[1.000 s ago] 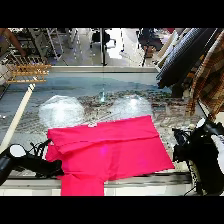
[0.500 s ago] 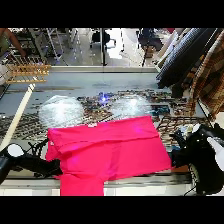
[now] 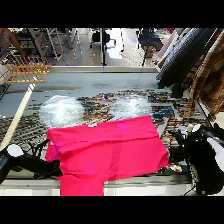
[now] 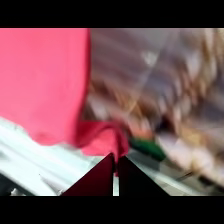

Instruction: Fold the clothes and pants, and hang the long-sleeved shirts on hangers.

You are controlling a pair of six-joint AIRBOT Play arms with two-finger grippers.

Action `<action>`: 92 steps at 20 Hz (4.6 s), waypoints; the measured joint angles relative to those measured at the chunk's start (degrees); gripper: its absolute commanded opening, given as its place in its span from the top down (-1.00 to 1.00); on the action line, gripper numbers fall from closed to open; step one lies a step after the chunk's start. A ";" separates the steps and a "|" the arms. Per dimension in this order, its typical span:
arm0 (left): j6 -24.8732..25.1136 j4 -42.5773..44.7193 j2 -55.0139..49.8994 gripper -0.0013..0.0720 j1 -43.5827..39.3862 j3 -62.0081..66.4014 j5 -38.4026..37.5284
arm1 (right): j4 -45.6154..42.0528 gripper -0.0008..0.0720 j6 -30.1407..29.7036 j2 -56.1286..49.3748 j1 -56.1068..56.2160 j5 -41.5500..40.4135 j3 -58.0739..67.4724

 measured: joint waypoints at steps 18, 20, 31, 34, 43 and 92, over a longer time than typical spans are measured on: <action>1.77 -1.53 -11.54 0.95 11.54 24.57 5.51 | 8.81 0.92 5.29 1.33 12.41 -14.78 23.96; 2.47 -3.45 -16.09 0.95 11.93 24.83 10.21 | 10.29 0.92 6.19 -1.46 13.79 -19.80 24.15; 4.55 -10.16 -23.19 -0.21 12.11 25.03 18.73 | 16.28 -0.55 5.31 -6.95 12.52 -23.26 24.94; 6.27 -10.32 -22.08 -0.08 10.80 25.05 18.32 | 18.73 -0.53 2.86 -9.44 12.09 -19.26 24.85; 16.55 -10.56 -22.73 0.95 2.58 25.05 19.93 | 22.62 0.91 -1.97 -14.56 16.72 -17.62 25.79; 14.12 -6.19 -37.11 0.95 -5.95 31.23 10.86 | 28.76 -0.93 20.24 -11.08 40.57 -24.79 25.77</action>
